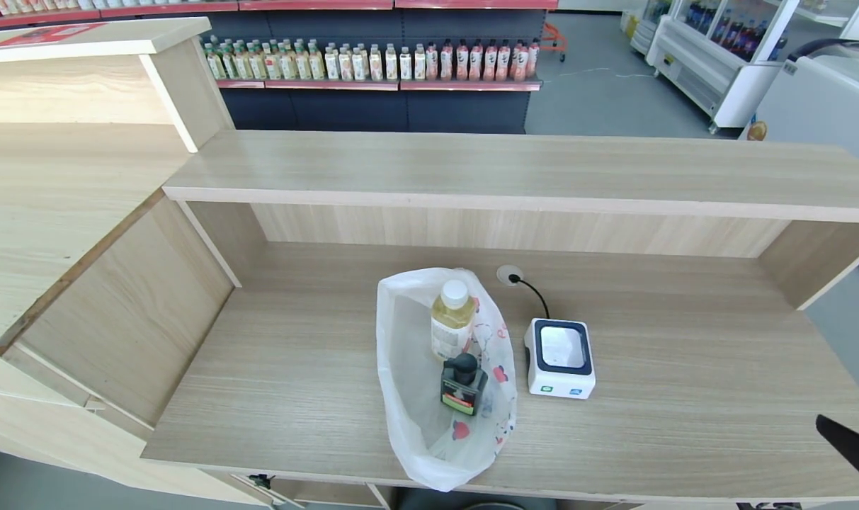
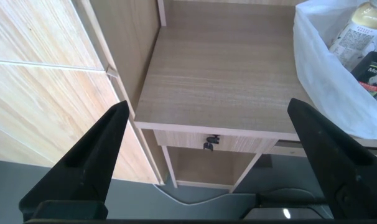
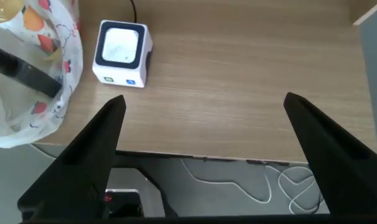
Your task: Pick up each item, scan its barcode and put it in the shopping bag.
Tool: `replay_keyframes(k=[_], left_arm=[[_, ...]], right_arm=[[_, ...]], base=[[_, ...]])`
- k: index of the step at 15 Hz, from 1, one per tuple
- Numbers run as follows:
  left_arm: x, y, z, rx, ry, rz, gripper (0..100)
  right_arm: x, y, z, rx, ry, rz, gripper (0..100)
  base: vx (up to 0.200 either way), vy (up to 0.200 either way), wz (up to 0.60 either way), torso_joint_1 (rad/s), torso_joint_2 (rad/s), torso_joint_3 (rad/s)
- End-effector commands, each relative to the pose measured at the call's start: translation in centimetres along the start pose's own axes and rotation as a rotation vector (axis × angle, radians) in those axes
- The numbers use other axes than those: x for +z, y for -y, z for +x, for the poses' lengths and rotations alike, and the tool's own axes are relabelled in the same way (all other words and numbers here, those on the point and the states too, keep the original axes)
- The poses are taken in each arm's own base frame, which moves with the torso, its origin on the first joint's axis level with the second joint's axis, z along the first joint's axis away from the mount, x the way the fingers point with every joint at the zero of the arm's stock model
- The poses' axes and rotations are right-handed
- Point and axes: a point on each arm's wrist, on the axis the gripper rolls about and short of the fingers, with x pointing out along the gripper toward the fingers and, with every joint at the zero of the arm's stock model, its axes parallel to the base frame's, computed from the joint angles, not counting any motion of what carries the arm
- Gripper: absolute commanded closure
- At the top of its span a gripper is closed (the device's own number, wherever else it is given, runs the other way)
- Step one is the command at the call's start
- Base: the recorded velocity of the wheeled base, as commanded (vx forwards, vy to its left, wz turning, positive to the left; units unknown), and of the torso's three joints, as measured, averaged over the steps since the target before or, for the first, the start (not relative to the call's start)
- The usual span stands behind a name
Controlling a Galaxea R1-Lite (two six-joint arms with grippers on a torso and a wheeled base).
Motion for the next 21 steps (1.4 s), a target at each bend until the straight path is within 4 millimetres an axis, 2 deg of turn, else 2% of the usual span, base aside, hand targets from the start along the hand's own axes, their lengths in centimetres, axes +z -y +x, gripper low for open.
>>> replay_keyframes(k=[1, 3, 5, 8, 11, 15, 21], left_arm=[[0.0, 0.0, 0.0, 0.001, 0.0, 0.0, 0], [0.0, 0.0, 0.0, 0.001, 0.0, 0.0, 0], [0.0, 0.0, 0.0, 0.001, -0.001, 0.0, 0], [0.0, 0.0, 0.0, 0.001, 0.0, 0.0, 0], [0.0, 0.0, 0.0, 0.001, 0.0, 0.0, 0], [0.0, 0.0, 0.0, 0.001, -0.001, 0.0, 0], [0.0, 0.0, 0.0, 0.001, 0.0, 0.0, 0]], right_arm=[[-4.6, 0.3, -2.9, -0.004, 0.083, -0.014, 0], [-7.4, 0.1, -4.2, -0.014, 0.168, -0.06, 0], [-9.9, -0.1, -4.7, -0.056, 0.224, -0.057, 0], [-10.4, -0.1, -5.3, -0.005, 0.308, -0.052, 0], [-10.7, -0.1, -5.4, -0.006, 0.302, 0.014, 0], [-10.9, -0.3, -5.4, 0.068, 0.275, 0.004, 0], [-10.9, -0.2, -5.4, 0.012, 0.27, 0.019, 0]], base=[[0.0, 0.0, 0.0, 0.0, 0.0, 0.0], [0.0, 0.0, 0.0, 0.0, 0.0, 0.0], [0.0, 0.0, 0.0, 0.0, 0.0, 0.0], [0.0, 0.0, 0.0, 0.0, 0.0, 0.0], [0.0, 0.0, 0.0, 0.0, 0.0, 0.0], [0.0, 0.0, 0.0, 0.0, 0.0, 0.0], [0.0, 0.0, 0.0, 0.0, 0.0, 0.0]])
